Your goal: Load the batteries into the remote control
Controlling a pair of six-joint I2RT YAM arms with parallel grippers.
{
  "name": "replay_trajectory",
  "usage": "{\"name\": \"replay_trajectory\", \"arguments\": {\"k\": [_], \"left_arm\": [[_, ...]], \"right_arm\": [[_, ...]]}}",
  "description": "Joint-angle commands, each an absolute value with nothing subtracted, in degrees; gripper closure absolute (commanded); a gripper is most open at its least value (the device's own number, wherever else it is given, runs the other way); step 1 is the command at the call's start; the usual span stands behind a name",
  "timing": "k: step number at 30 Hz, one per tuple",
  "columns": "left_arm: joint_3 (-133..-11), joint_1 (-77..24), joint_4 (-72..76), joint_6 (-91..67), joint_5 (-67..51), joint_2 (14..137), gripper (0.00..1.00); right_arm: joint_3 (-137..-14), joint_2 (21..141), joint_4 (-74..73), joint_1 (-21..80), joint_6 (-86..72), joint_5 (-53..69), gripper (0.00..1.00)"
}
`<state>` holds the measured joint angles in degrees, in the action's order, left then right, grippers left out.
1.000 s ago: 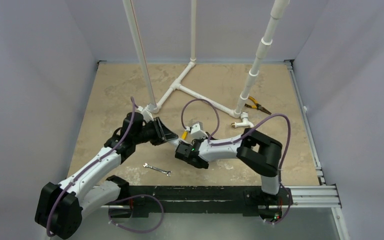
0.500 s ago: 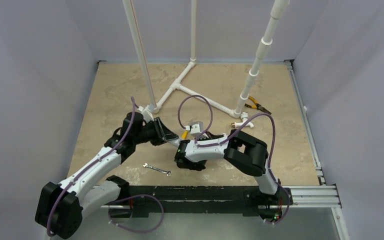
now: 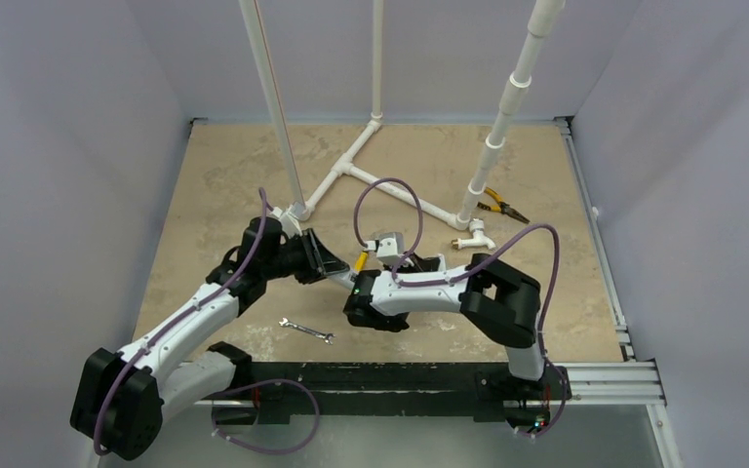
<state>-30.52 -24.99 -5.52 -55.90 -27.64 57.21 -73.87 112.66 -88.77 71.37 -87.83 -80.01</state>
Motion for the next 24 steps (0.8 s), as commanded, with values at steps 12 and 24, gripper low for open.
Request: {"name": "replay_trajectory", "arguments": {"k": [12,24], "left_arm": [[-33.7,-24.6,-2.9,-55.7,-29.1,58.4,1.0],[-32.4,-24.5,-2.5,-55.9,-28.8,57.2,1.0]], "right_arm": [[-53.8,89.0,-34.9,71.3,-39.5,-63.2,1.0],[-29.2,65.8,3.7,54.0,-35.0,-19.4,1.0]]}}
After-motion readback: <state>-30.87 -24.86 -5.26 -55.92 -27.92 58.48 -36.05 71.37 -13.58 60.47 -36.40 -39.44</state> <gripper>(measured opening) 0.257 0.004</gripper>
